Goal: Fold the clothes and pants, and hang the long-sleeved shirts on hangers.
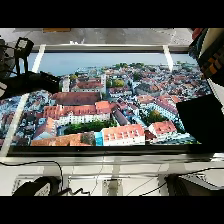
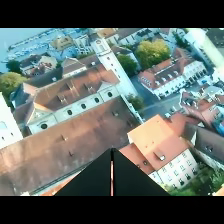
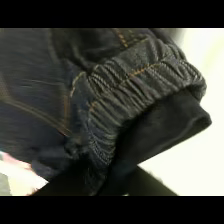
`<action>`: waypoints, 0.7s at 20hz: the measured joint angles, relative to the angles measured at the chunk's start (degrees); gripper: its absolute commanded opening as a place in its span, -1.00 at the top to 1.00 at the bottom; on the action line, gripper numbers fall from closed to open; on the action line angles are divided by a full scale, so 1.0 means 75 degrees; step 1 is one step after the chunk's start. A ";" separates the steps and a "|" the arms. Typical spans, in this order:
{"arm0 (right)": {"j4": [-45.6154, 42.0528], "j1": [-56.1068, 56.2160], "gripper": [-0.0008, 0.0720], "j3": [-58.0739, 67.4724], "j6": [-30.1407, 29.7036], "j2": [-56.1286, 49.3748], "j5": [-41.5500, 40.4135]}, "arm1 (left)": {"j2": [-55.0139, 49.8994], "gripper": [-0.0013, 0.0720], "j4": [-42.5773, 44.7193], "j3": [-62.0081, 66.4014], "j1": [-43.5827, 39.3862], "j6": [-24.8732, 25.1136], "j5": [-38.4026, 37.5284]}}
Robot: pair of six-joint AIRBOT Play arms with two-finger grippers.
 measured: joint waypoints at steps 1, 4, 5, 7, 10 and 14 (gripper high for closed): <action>-0.0108 -0.0099 -0.94 -0.0198 0.0192 0.0047 0.0012 | 0.0003 0.94 0.0000 0.0000 0.0000 0.0000 0.0003; -0.0297 -0.0262 -0.90 -0.0539 0.0595 0.0128 0.0131 | 0.0003 0.94 0.0000 0.0003 0.0000 0.0000 0.0003; -0.0309 -0.0291 -0.83 -0.0592 0.0662 0.0140 0.0134 | 0.0003 0.94 0.0000 0.0000 0.0000 0.0000 0.0003; -0.0312 -0.0294 0.06 -0.0653 0.0755 0.0160 0.0143 | 0.0003 0.94 0.0000 0.0000 0.0000 0.0003 0.0003; -0.0289 0.0154 0.71 -0.0460 0.0816 0.0207 0.0070 | 0.0003 0.94 0.0000 0.0000 0.0000 0.0003 0.0003; -0.0271 0.1626 0.90 0.0600 0.0755 0.0268 0.0032 | 0.0003 0.94 0.0000 0.0000 0.0000 0.0003 0.0003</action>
